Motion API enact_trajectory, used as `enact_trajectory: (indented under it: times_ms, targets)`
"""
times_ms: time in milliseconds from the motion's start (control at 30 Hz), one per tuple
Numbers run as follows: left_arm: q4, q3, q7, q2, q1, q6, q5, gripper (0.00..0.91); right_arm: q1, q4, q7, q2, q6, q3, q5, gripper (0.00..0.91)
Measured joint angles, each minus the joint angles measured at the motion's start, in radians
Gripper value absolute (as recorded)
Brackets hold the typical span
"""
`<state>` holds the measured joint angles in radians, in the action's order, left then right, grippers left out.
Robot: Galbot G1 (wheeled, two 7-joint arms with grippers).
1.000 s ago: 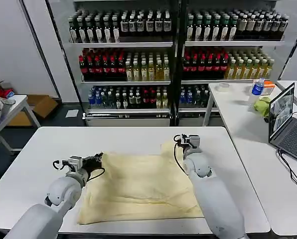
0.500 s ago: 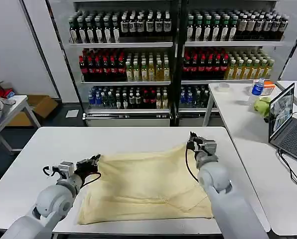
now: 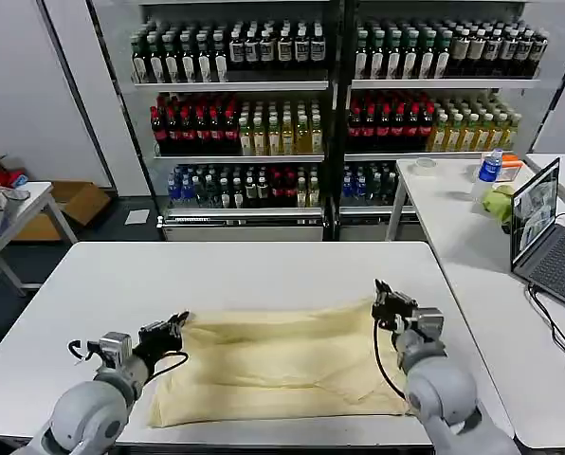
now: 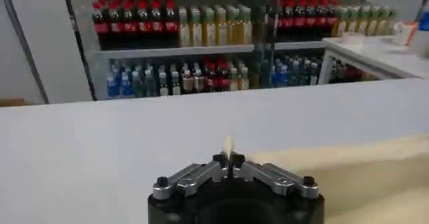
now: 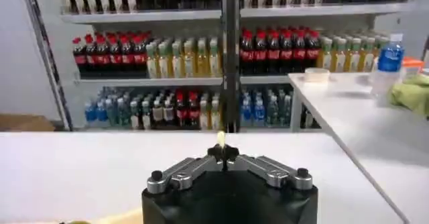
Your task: Fold and organize the clothes.
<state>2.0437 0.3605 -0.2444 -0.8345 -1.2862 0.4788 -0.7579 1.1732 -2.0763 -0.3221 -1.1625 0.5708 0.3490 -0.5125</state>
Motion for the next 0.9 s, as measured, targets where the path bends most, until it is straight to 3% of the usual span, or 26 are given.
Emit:
enact_trajectory:
  times_ms: [533,900]
  targets:
    - [0.089,0.06,0.01,0.018,-0.16,0.031,0.021,0.01,0.202,-0.127,-0.009,0.007,0.006,0.071,-0.012,0.0]
    - [0.088,0.064,0.014,0.01,-0.201,0.045,0.025,0.03,0.244,-0.115,-0.016,-0.021,0.007,0.067,0.001,0.0]
